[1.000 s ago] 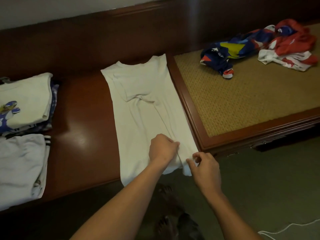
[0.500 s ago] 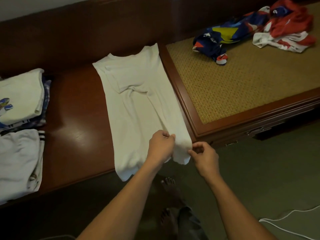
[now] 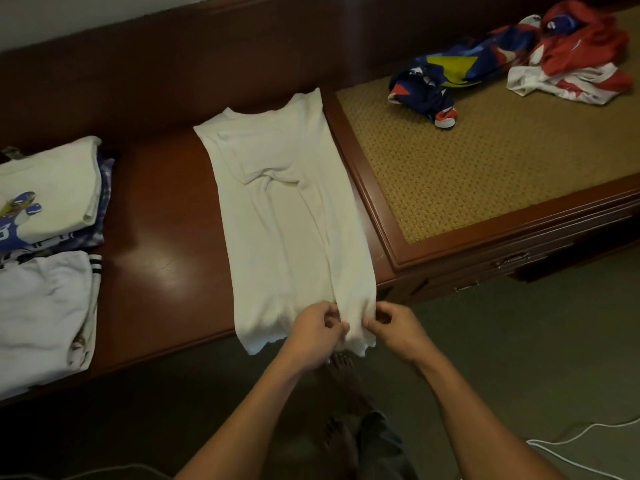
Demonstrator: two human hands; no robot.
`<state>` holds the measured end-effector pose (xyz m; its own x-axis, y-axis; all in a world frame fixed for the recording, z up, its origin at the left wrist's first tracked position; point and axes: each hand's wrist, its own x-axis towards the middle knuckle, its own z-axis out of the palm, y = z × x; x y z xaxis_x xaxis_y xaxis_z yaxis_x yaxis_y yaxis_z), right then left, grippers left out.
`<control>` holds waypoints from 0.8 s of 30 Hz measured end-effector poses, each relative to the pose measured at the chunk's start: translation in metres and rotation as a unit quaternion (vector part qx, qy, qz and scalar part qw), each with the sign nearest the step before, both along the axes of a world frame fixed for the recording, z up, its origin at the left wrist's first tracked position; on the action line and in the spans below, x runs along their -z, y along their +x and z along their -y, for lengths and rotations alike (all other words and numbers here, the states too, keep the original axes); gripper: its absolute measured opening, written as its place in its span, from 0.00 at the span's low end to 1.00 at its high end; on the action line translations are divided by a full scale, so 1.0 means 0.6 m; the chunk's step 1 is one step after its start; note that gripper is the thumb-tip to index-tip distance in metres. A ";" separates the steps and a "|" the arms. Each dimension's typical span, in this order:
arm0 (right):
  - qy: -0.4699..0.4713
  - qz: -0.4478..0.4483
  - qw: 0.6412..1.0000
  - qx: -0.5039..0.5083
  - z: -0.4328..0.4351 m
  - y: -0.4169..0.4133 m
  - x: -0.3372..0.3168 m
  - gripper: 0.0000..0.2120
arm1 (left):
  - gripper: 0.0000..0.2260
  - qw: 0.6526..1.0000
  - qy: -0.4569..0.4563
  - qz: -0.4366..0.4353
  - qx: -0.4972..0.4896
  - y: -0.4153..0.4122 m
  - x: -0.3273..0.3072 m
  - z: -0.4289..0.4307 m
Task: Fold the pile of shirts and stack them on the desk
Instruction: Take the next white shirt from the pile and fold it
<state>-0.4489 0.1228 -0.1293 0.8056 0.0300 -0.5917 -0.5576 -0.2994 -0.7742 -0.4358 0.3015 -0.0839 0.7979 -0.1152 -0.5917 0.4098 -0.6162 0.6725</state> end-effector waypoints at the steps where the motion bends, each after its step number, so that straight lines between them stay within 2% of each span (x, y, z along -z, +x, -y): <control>1: -0.001 -0.005 1.000 -0.003 -0.004 -0.001 0.002 0.13 | 0.06 1.000 0.001 0.003 0.001 -0.005 0.002 -0.001; 3: 0.002 -0.008 1.000 -0.001 -0.006 -0.002 0.002 0.12 | 0.06 1.000 -0.016 0.007 -0.023 -0.016 -0.005 -0.006; 6: -0.005 0.003 1.000 -0.003 0.000 -0.008 0.001 0.15 | 0.05 0.995 -0.049 0.022 -0.082 -0.028 -0.016 -0.020; 9: -0.039 0.001 0.999 0.009 -0.001 -0.014 0.004 0.09 | 0.04 0.994 -0.007 0.059 -0.096 -0.036 -0.005 -0.042; 11: -0.083 0.015 0.996 0.035 -0.006 -0.016 0.005 0.06 | 0.03 0.996 0.025 0.041 -0.070 -0.043 0.014 -0.059; 13: -0.119 0.034 0.991 0.044 -0.013 -0.012 0.006 0.11 | 0.07 0.998 0.045 0.012 -0.046 -0.054 0.030 -0.076; 15: -0.178 0.051 0.982 0.029 -0.021 -0.006 0.007 0.17 | 0.06 0.996 0.056 0.012 -0.062 -0.064 0.037 -0.090; 17: -0.254 0.081 0.963 0.045 -0.030 -0.001 0.003 0.19 | 0.05 0.990 0.078 0.059 -0.100 -0.077 0.035 -0.100; 20: -0.291 0.178 0.932 0.126 -0.053 -0.008 -0.026 0.10 | 0.06 0.959 0.107 0.193 -0.180 -0.102 0.019 -0.117; 22: -0.293 0.250 0.917 0.099 -0.078 -0.026 -0.041 0.05 | 0.07 0.939 0.130 0.264 -0.180 -0.112 0.013 -0.133; 24: -0.299 0.290 0.909 0.025 -0.110 -0.046 -0.041 0.05 | 0.08 0.924 0.157 0.328 -0.120 -0.108 0.013 -0.154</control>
